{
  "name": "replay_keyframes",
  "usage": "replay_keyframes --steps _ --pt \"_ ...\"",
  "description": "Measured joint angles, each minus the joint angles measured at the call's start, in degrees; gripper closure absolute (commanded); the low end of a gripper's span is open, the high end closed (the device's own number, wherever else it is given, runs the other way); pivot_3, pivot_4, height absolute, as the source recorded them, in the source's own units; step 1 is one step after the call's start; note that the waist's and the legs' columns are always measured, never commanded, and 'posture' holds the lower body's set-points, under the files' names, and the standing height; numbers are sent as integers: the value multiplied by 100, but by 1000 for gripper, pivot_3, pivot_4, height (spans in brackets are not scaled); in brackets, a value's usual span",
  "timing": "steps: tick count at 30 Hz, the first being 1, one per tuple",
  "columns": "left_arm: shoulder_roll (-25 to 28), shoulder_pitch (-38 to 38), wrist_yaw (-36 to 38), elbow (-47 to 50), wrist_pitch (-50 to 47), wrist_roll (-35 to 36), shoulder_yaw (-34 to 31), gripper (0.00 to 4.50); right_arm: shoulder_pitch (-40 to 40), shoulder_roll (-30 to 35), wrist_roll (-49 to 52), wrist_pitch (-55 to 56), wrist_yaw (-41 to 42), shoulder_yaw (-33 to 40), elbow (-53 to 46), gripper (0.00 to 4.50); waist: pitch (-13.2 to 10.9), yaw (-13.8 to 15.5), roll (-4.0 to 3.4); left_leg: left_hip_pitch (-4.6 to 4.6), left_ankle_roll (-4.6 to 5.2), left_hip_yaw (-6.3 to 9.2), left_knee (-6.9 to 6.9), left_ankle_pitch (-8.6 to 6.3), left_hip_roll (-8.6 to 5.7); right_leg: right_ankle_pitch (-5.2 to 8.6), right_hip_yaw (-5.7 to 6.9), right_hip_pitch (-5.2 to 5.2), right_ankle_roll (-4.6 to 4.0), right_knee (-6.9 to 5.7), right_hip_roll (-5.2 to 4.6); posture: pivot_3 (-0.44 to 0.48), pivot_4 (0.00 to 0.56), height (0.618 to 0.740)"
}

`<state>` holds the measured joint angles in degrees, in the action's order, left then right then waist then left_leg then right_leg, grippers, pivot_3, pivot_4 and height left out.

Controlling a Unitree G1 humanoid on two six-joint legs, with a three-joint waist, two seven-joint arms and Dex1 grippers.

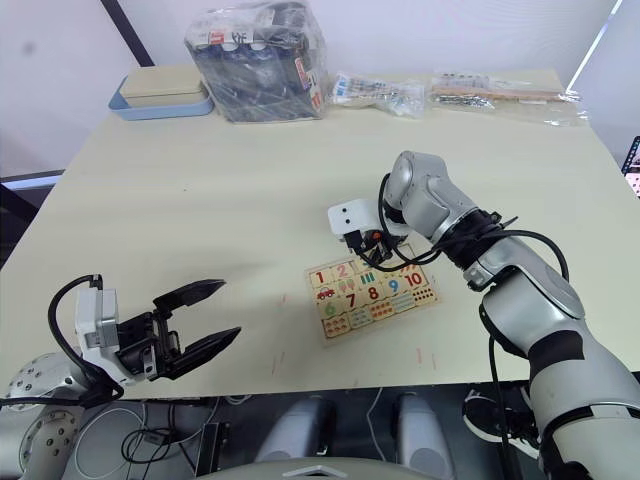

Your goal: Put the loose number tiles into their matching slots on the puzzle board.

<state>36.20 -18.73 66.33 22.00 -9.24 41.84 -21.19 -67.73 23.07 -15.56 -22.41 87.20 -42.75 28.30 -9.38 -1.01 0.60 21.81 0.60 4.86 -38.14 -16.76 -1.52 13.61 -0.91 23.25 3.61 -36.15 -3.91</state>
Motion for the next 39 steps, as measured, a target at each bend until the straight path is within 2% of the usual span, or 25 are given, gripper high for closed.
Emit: replay_keyframes --steps 15,39 --pt "1 9 -162 124 -31 -4 108 0 4 -54 -60 -121 10 0 -94 3648 0 0 1 0 -3 -5 -1 2 -1 0 0 12 -1 -19 -2 0 150 740" --pt "-21 114 -25 -21 13 -130 158 0 97 -120 -275 -237 -60 -1 -300 3648 2 -4 4 -6 -10 -7 -14 7 -4 -1 0 17 -5 -51 -2 0 150 740"
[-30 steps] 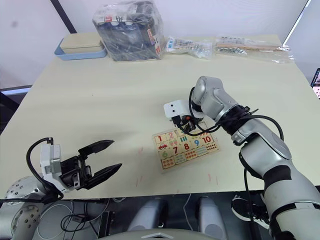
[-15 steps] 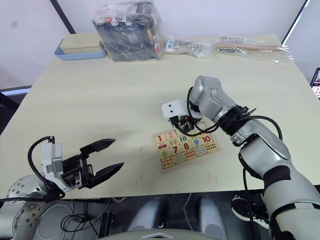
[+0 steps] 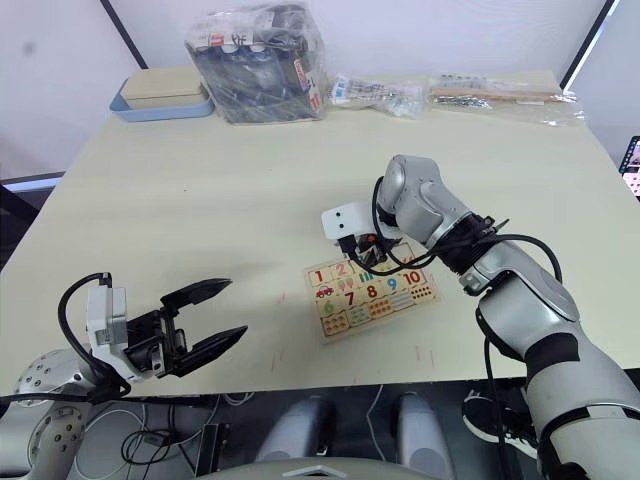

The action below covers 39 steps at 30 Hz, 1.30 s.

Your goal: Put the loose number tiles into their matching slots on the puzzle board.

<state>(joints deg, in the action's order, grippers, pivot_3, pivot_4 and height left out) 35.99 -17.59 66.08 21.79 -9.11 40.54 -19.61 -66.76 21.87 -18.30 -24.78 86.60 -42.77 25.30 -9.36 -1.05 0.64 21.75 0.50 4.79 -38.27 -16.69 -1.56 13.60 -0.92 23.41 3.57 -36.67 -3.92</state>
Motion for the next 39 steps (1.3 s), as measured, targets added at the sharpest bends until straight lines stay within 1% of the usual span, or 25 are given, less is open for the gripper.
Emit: replay_keyframes --steps 11,39 --pt "-59 -165 3 0 100 -57 0 0 12 -49 -77 4 -22 -1 47 3648 0 3 0 0 -1 1 0 1 0 0 1 1 -1 -1 0 0 150 740" --pt "-107 -151 -1 0 119 -107 1 0 13 -47 -144 179 40 -1 46 3648 0 2 0 0 -2 1 0 1 -1 -1 1 1 -2 -1 -1 0 150 740"
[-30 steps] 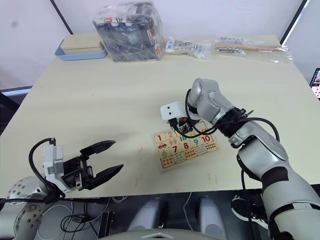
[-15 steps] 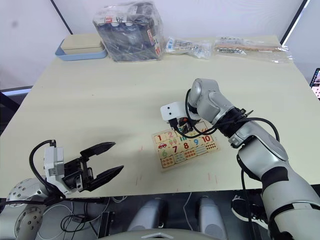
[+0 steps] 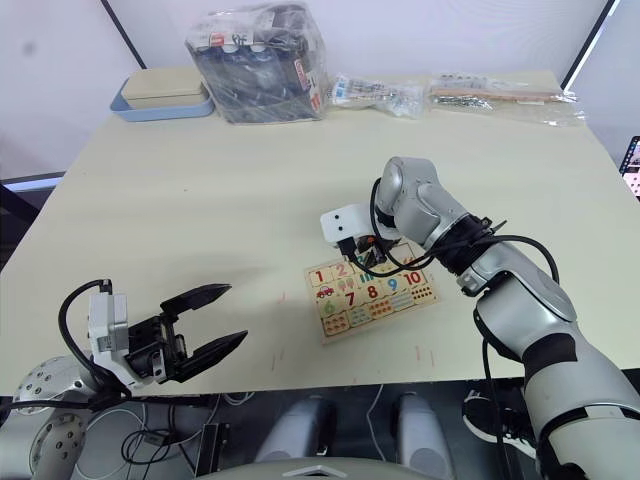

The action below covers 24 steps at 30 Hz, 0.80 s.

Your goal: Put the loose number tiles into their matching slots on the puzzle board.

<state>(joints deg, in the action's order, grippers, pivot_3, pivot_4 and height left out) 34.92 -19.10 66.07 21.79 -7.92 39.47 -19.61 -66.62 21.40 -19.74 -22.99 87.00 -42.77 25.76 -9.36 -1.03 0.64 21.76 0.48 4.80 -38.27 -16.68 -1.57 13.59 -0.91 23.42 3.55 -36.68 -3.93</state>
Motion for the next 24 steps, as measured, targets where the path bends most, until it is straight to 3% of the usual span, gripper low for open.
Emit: replay_keyframes --steps 14,19,21,24 --pt "-30 -1 -1 0 54 -8 5 0 1 0 -1 82 0 1 11 3648 0 -1 0 0 0 0 0 0 0 0 0 0 0 0 0 0 150 740" --pt "-30 -3 -1 0 62 -10 9 0 16 1 0 91 5 1 26 1254 0 -1 0 0 0 0 0 0 0 0 0 0 0 0 0 0 150 740" --pt "-30 -5 -1 0 67 -10 10 0 16 0 0 91 6 1 27 107 0 -3 0 0 0 0 0 0 0 0 0 0 0 0 0 0 150 740" --pt "-30 -13 -1 0 71 -10 10 0 22 0 2 91 -1 1 26 39 0 -2 0 0 0 0 0 0 0 0 0 0 0 0 0 0 150 740"
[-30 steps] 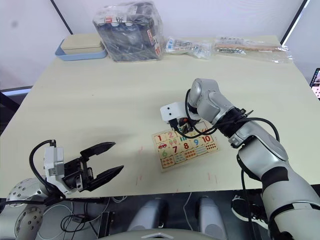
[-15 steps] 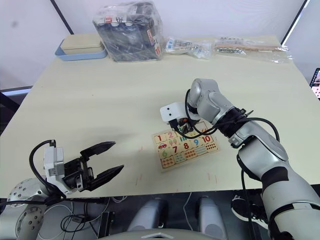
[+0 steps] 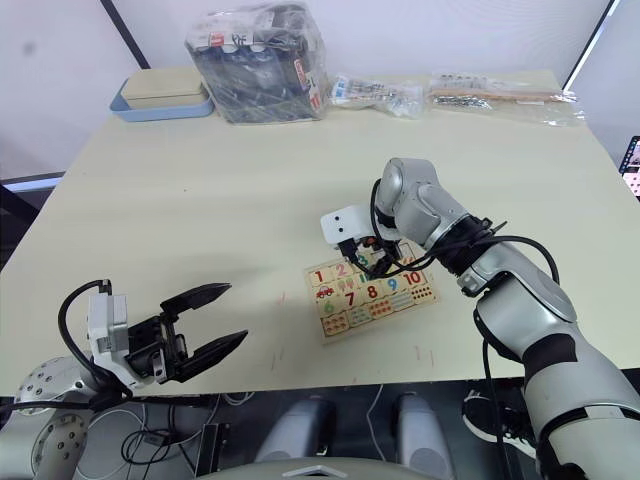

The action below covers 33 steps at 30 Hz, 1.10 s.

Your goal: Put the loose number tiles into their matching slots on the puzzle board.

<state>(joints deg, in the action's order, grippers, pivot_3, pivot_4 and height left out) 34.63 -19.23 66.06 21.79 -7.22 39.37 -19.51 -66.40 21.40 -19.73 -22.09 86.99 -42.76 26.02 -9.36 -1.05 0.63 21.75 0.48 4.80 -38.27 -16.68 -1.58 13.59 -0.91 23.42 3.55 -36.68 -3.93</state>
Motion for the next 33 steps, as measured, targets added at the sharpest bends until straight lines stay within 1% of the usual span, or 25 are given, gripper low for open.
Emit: replay_keyframes --steps 3,9,14,15,16,18,19,21,22,24,25,27,32,33 --pt "0 -3 -1 0 1 0 0 0 34 -4 43 -1 -28 60 -1 39 0 0 0 0 0 0 0 0 0 0 0 0 0 0 0 0 150 740" --pt "-2 -20 -38 1 5 1 -1 0 445 11 1029 -253 164 961 -320 39 0 7 0 2 0 1 1 0 1 0 0 0 0 2 -4 0 150 740" --pt "-11 -79 -113 3 8 1 -2 0 616 276 1417 -95 98 1421 -341 39 1 5 1 1 1 0 1 0 -1 0 -1 -1 0 2 -6 0 150 740" --pt "-12 -96 -124 3 8 2 -2 0 658 289 1447 -84 65 1458 -329 573 0 4 1 0 1 0 1 0 0 0 -1 -1 0 2 -6 0 150 740" --pt "-12 -118 -138 4 8 2 -1 0 721 290 1498 -43 -8 1470 -277 933 0 1 1 0 1 0 1 0 1 0 -1 0 0 0 -6 0 150 740" --pt "-12 -112 -152 11 8 2 -1 0 786 278 1551 -20 -104 1473 -224 1919 0 -7 0 0 1 0 1 0 2 -1 -2 0 -1 0 -5 0 150 740" --pt "-11 -107 -155 13 7 4 -1 0 795 275 1565 7 -159 1473 -188 2501 0 -7 0 0 1 -1 1 0 2 -1 -2 0 -1 0 -5 0 150 740" --pt "-11 -102 -156 13 8 5 -1 0 795 275 1570 29 -201 1473 -142 3332 1 -6 1 0 1 -1 1 0 2 -1 -2 0 -1 0 -5 0 150 740" --pt "-10 -95 -157 13 7 6 -2 0 795 273 1568 106 -287 1473 -40 3911 1 -5 1 0 1 -2 0 0 1 -1 -2 0 -1 0 -5 0 150 740" --pt "1 -78 -159 14 1 12 -4 0 785 211 1569 227 -450 1549 171 4409 1 1 2 0 1 -2 0 0 1 -1 -1 0 -1 0 -5 0 150 740" --pt "3 -64 -159 16 -1 13 -4 0 784 187 1568 252 -505 1592 250 4464 1 5 2 1 1 -1 0 0 1 -1 -1 0 -1 0 -5 0 150 740" --pt "34 -33 -153 17 -17 56 -18 0 701 144 1548 511 -743 1670 747 4464 1 4 1 1 1 -2 1 0 0 -1 -2 0 -2 0 -5 0 150 740" --pt "51 -19 -145 17 -25 104 -22 0 589 44 1517 772 -910 1679 1189 4464 0 -10 1 0 0 -3 2 0 0 -1 -3 0 -2 1 -3 0 150 740" --pt "58 -32 -145 17 -33 130 -22 0 550 -4 1457 912 -1014 1679 1439 4464 0 -10 1 1 0 -3 2 0 0 -1 -3 0 -2 0 -3 0 150 740"
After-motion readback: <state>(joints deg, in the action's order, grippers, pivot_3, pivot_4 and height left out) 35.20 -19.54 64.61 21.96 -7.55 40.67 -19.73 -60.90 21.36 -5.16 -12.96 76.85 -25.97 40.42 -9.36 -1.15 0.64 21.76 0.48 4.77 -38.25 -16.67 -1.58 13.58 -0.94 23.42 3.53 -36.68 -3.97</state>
